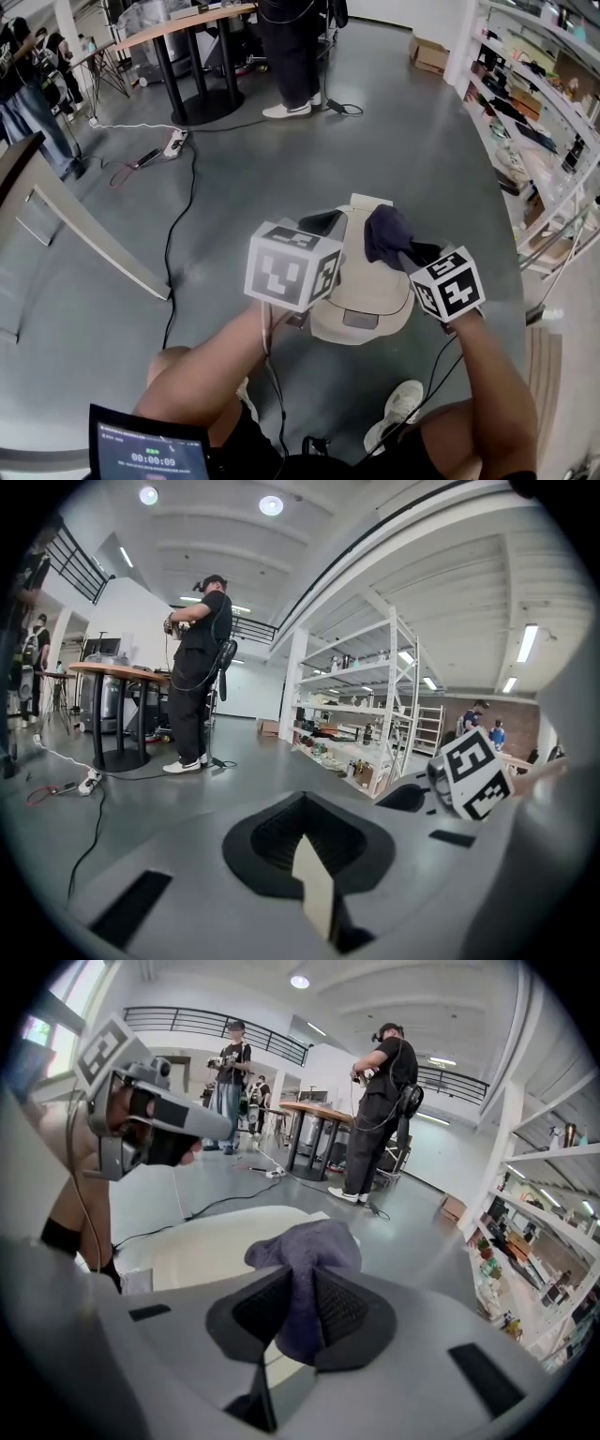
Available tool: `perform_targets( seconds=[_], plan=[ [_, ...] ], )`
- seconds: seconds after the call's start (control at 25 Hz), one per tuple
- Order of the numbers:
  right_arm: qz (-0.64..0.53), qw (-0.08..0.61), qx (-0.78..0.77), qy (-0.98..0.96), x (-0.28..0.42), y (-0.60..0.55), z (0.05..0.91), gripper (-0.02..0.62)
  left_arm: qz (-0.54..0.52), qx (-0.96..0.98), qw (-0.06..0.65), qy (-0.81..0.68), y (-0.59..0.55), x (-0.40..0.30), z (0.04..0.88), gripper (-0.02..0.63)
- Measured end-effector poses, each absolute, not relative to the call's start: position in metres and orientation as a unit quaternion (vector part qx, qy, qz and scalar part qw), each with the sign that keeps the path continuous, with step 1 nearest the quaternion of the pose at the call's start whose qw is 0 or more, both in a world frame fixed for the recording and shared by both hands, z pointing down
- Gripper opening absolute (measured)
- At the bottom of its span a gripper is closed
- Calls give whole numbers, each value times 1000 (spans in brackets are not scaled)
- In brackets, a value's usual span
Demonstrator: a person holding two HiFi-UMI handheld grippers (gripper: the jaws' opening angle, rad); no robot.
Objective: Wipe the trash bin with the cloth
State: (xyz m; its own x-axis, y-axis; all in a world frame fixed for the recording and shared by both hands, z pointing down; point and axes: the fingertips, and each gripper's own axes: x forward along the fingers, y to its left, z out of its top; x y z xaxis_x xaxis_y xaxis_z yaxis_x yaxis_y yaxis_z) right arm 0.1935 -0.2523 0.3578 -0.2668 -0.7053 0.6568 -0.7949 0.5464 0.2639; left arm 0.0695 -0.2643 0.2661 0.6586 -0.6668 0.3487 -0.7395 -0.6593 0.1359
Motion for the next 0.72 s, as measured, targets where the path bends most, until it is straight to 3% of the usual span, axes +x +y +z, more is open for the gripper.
perform_targets(
  seconds=[0.28, 0.56, 0.72],
  plan=[
    [39, 362, 406, -838, 118, -237, 348, 69, 127, 894, 135, -407, -260, 56, 259, 2],
    [16, 398, 382, -834, 62, -216, 382, 69, 118, 891, 132, -419, -249, 24, 254, 2],
    [24, 388, 398, -831, 71, -216, 379, 69, 119, 886, 138, -426, -249, 19, 252, 2]
  ],
)
